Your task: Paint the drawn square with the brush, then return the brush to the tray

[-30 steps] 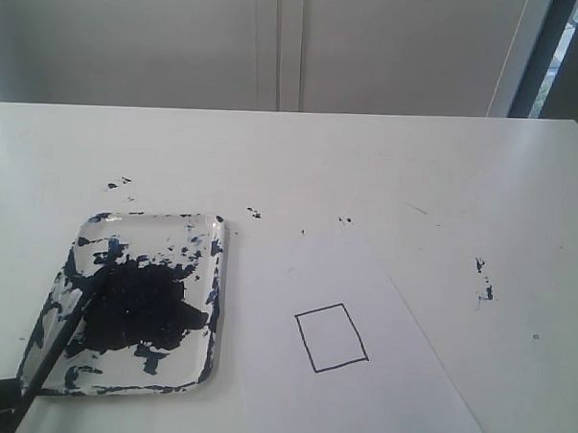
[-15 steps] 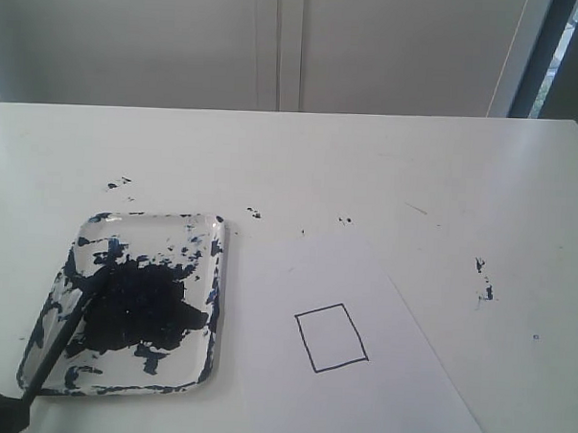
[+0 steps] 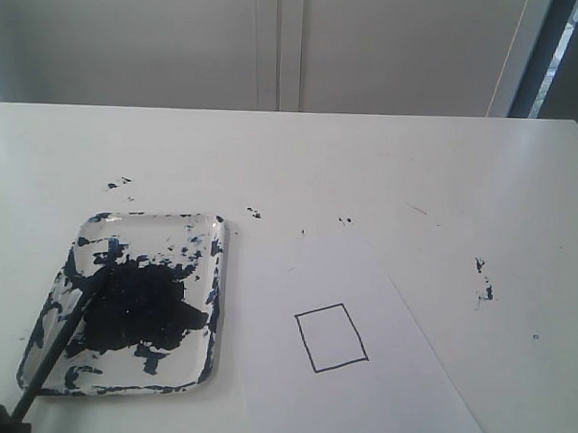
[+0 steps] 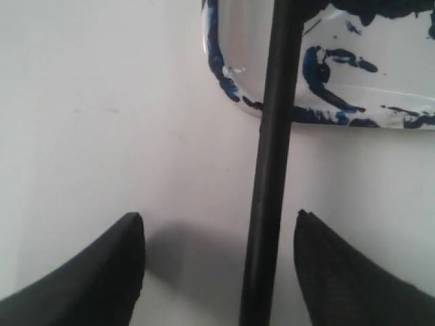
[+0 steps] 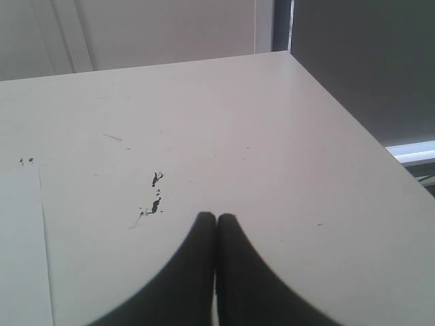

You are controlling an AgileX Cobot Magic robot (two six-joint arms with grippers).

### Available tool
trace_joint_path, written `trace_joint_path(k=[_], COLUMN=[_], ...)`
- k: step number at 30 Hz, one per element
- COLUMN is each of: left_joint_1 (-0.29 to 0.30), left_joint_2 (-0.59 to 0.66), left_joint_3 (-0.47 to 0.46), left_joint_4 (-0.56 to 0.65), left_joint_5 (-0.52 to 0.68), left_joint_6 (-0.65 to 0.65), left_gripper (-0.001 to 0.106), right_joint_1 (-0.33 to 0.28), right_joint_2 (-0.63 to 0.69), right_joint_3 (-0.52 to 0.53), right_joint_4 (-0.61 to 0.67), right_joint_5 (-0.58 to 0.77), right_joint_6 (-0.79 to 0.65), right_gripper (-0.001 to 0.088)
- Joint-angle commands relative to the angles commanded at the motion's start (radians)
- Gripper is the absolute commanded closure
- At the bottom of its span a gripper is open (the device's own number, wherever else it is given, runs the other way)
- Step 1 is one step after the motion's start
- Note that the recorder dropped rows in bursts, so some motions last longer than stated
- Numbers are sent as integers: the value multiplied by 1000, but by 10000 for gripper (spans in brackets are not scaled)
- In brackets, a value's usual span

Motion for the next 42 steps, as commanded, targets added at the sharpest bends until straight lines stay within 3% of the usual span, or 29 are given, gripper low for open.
trace_joint_path(k=[8,12,17,22,34,42], left_joint_1=[0,0,-3,-53,-69,-69], left_joint_2=[8,8,8,6,6,8], left_joint_3=[0,0,0,0,0,0], left_joint_4=[0,0,11,78,406,464], left_joint_5=[-11,-26,-70,-138,-261,-289], left_joint_6=[-21,-21,-67,-176,-567,-622], left_gripper=[761,863,872,872,872,912], right_joint_1=[0,0,0,0,0,0], right_joint_2=[0,0,0,0,0,0], right_joint_3=[0,0,0,0,0,0], right_joint_4=[0,0,0,0,0,0], right_joint_5=[0,0,0,0,0,0], right_joint_6=[0,0,0,0,0,0], right_gripper=[868,868,868,868,868,868])
